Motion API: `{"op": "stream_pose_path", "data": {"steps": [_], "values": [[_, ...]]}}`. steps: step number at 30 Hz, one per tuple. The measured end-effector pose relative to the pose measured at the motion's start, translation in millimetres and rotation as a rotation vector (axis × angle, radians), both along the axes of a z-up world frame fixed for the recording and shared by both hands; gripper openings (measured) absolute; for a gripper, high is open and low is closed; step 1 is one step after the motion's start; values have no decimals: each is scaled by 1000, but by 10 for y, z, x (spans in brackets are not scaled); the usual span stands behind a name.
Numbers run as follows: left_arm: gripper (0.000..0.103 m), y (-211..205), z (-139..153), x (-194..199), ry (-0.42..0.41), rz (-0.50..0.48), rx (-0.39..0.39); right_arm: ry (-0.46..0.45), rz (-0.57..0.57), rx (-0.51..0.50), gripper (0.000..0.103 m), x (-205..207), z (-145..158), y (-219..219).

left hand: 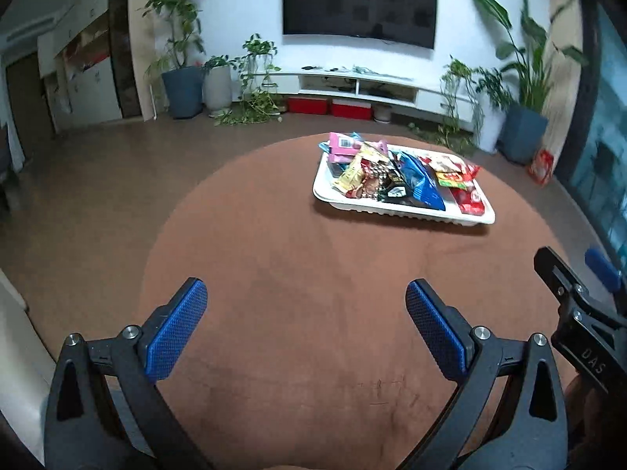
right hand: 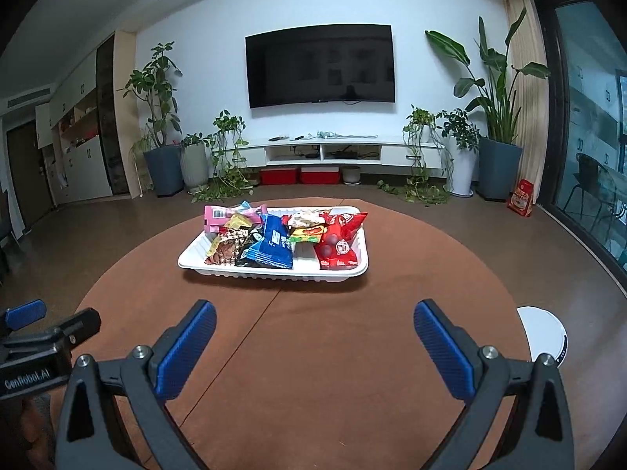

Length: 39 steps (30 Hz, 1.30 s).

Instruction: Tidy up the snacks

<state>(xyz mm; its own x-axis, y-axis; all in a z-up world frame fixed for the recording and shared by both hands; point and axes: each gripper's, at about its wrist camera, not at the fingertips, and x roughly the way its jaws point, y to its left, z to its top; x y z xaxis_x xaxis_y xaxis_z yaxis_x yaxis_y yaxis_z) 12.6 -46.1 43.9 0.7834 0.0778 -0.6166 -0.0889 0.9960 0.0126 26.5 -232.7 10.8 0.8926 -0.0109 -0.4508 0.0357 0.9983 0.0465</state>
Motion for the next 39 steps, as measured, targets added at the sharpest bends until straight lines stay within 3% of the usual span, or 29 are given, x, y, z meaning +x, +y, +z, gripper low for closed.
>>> {"op": "stream_pose_path", "data": {"steps": [5,7,12,24,39], "values": [[103,-115,24,93,55,-37,12,-1,-1,-3,103,-3,1,-2],[103,-135,48,89,49,-51,-6,1,-4,-2,103,-7,2,-7],[103,-262,80,79,25,-71,33,6,-19,9,103,1,-3,-49],[103,-285,141,115,6,-88,-3,21,-58,-7,103,-2,-23,-78],[103,-302,98,280,-14,-91,3,172,-89,-14,103,123,-170,-84]]}}
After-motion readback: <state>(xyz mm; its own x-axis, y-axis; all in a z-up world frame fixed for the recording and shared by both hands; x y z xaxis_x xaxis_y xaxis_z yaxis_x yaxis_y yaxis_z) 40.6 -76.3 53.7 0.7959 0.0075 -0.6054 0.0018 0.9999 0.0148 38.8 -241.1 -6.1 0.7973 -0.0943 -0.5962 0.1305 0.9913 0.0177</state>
